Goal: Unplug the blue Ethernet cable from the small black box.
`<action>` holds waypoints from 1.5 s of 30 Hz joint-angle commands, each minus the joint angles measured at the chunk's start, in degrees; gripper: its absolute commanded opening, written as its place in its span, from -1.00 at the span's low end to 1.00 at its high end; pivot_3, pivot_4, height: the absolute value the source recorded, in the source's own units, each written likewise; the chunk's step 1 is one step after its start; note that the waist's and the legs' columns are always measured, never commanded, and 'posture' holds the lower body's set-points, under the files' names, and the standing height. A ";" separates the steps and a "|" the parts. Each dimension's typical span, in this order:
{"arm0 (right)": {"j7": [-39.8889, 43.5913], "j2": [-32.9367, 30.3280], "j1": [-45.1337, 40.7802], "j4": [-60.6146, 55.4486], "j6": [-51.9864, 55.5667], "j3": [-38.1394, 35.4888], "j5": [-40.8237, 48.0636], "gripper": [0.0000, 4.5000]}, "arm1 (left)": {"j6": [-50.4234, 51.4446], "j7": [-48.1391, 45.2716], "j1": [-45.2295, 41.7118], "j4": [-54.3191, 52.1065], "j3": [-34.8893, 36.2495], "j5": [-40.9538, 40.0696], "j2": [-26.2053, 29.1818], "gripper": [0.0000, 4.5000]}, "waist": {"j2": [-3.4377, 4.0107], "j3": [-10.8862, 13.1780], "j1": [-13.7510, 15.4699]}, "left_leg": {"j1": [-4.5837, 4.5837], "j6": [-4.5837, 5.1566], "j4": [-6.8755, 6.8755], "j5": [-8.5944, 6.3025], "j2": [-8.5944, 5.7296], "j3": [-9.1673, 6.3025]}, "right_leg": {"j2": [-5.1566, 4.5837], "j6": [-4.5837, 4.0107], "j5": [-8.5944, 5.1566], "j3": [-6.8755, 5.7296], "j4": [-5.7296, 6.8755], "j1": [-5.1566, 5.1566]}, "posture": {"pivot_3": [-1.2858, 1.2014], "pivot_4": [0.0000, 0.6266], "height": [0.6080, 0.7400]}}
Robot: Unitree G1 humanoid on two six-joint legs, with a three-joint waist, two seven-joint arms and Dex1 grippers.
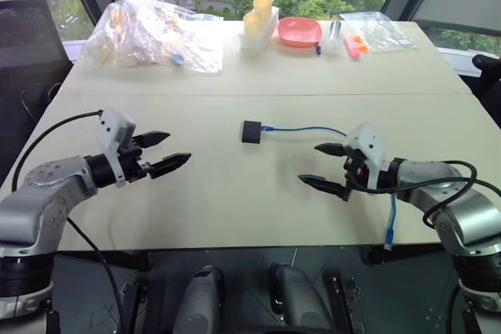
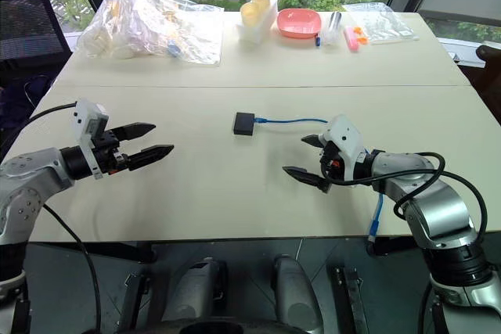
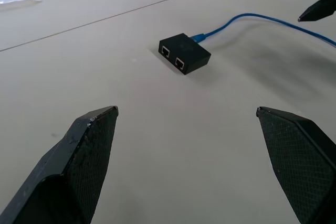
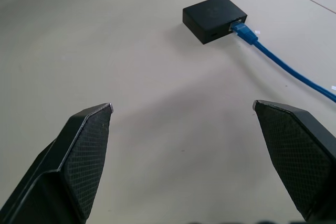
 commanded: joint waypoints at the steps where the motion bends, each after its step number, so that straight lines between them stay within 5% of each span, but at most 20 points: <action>1: 0.15 0.33 -1.29 -0.44 -1.33 -0.54 -0.23 1.00 | -0.58 -0.61 -0.94 -0.35 2.02 -0.79 0.92 0.99 | 0.00 0.00 -0.01 | 0.00 0.00 0.00 0.00 0.00 0.00 | 0.00 0.00 0.00 0.00 0.00 0.00 | 0.03 -0.52 1.00; 29: 1.53 2.84 -6.84 6.17 -3.63 2.23 -3.60 1.00 | -5.00 -5.92 -8.53 8.94 -1.80 3.84 1.97 0.99 | 0.00 0.00 0.03 | 0.01 0.00 0.04 0.01 -0.02 0.03 | 0.03 0.01 0.01 0.00 0.05 0.01 | 0.03 -0.52 1.00; 32: 2.67 6.60 -14.09 15.73 -6.58 4.76 -5.47 1.00 | -5.15 -14.03 -14.47 15.37 -5.25 4.91 5.32 0.99 | -0.03 -0.01 -0.18 | 0.03 0.01 0.10 0.01 -0.04 0.03 | 0.07 0.01 0.02 -0.01 0.08 0.04 | 0.03 -0.52 1.00; 36: 4.32 14.58 -30.21 42.64 -16.43 8.97 -12.12 1.00 | -4.25 -26.05 -22.15 22.01 -10.80 5.59 9.37 0.99 | 0.01 0.03 -1.37 | 0.07 0.01 0.29 0.01 0.01 0.09 | 0.18 -0.08 0.09 0.02 0.23 0.05 | 0.03 -0.52 1.00; 40: 5.81 19.95 -43.65 68.81 -29.32 12.56 -19.85 1.00 | -5.40 -29.91 -26.31 25.31 -12.79 7.32 10.40 0.99 | 0.00 0.03 -1.72 | -0.03 0.02 0.18 0.02 0.00 0.05 | 0.16 -0.04 0.08 0.01 0.19 -0.02 | 0.03 -0.52 1.00; 45: 9.15 23.97 -51.85 86.76 -37.48 14.45 -26.09 1.00 | -3.22 -27.89 -23.98 21.31 -9.75 5.57 9.88 0.99 | 0.00 0.03 -1.74 | -0.06 0.01 -0.22 0.01 -0.05 0.06 | 0.09 0.30 0.15 0.02 0.13 -0.13 | 0.03 -0.52 1.00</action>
